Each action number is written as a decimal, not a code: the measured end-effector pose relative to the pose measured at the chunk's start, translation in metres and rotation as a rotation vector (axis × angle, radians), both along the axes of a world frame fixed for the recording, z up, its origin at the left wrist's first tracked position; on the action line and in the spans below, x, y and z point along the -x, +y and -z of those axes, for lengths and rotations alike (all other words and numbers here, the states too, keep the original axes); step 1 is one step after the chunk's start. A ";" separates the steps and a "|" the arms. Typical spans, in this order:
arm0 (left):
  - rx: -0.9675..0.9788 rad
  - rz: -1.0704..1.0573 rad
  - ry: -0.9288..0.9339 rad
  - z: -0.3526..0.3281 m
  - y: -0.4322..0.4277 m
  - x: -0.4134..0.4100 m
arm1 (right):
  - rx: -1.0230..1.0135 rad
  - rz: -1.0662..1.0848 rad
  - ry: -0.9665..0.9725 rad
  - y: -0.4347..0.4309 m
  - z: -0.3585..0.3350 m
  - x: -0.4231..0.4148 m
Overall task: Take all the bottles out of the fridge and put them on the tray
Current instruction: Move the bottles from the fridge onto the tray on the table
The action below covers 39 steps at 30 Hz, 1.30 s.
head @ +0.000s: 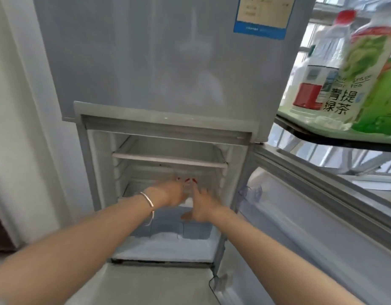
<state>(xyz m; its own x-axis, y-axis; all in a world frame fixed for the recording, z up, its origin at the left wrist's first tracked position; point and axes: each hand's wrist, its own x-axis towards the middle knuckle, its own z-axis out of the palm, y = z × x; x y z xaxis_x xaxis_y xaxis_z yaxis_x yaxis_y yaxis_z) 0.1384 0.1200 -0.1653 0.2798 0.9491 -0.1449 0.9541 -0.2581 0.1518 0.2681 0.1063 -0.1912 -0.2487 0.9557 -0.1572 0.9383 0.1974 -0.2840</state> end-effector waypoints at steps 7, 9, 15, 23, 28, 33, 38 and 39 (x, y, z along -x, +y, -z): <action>0.045 -0.170 -0.043 0.093 0.062 0.004 | 0.057 0.057 -0.184 0.055 0.063 0.004; 0.092 -0.241 -0.121 0.112 0.081 0.003 | 0.052 0.055 -0.211 0.069 0.077 0.005; 0.244 -0.494 -0.517 0.148 0.117 -0.004 | 0.028 0.108 -0.198 0.085 0.106 0.008; 0.255 -0.784 -0.741 0.144 0.121 -0.005 | -0.093 0.129 -0.113 0.082 0.109 0.012; 0.096 -0.694 -0.689 0.103 0.100 0.012 | -0.052 0.110 -0.054 0.063 0.095 0.018; 0.051 -0.662 -0.676 0.035 0.061 0.026 | -0.025 0.060 0.049 0.032 0.060 0.026; -0.065 -0.550 -0.510 -0.038 0.007 0.030 | -0.008 0.051 0.198 0.004 0.023 0.030; -0.094 -0.527 -0.481 -0.053 -0.005 0.025 | 0.007 0.065 0.237 -0.004 0.015 0.029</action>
<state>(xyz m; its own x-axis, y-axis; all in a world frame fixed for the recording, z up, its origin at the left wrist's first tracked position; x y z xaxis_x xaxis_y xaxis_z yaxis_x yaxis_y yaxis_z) 0.1133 0.1145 -0.1121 -0.2068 0.9779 -0.0321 0.7881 0.1859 0.5868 0.2389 0.1027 -0.2057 -0.2176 0.9700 -0.1081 0.8559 0.1364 -0.4988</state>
